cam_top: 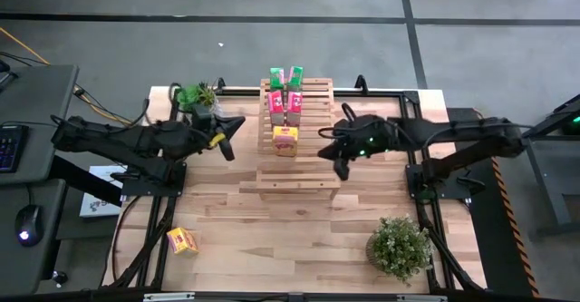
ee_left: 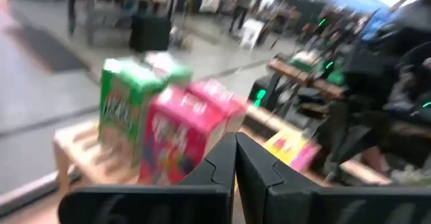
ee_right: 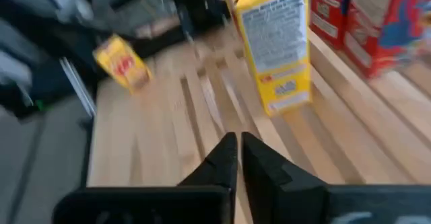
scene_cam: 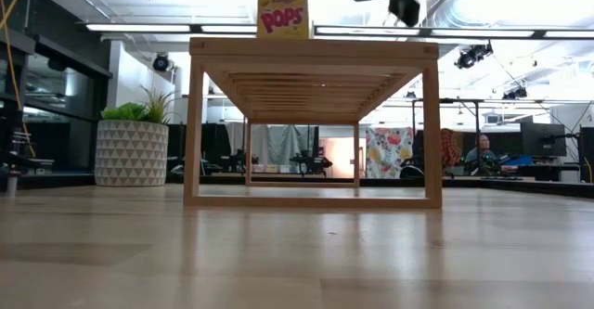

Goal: Stack cereal on shelf
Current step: Put the top right yellow cereal box on the shelf

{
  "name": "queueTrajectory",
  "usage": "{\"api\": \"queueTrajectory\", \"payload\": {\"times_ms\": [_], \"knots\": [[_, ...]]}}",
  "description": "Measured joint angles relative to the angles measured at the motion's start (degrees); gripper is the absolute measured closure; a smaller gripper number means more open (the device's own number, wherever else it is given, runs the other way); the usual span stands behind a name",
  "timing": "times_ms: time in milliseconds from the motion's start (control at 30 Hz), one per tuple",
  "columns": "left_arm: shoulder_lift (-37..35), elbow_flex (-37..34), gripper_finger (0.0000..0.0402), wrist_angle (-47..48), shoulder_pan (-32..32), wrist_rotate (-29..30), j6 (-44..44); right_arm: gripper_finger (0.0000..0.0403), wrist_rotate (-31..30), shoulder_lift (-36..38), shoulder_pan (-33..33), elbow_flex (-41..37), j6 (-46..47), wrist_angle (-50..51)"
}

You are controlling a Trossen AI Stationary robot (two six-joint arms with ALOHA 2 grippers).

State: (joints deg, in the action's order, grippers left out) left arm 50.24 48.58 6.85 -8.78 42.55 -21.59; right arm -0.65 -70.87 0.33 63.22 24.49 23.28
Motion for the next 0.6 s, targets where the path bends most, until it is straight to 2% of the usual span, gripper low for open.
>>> {"api": "queueTrajectory", "payload": {"times_ms": [100, 167, 300, 400, 600], "knots": [[2.47, 0.00, 0.0401, 4.31, 2.25, -1.34, -6.17, 0.0399, -2.07, -1.61, 0.29, -3.98, 2.92, -9.98], [4.94, 0.00, 0.0401, 6.09, 4.02, -4.99, -8.96, 0.0397, -4.05, -3.31, 0.28, -4.32, 3.98, -12.00], [10.75, 0.00, 0.0401, 6.48, 6.61, -12.51, -11.35, 0.0401, -5.26, -7.18, 0.22, -2.60, 3.54, -12.38], [14.39, 0.00, 0.0401, 6.31, 7.73, -15.88, -11.88, 0.0402, -4.73, -9.58, 0.27, -1.09, 2.86, -12.21], [18.41, -0.02, 0.0401, 5.19, 9.06, -16.77, -12.35, 0.0402, -4.67, -11.99, 0.27, -0.59, 2.49, -11.72]]}}
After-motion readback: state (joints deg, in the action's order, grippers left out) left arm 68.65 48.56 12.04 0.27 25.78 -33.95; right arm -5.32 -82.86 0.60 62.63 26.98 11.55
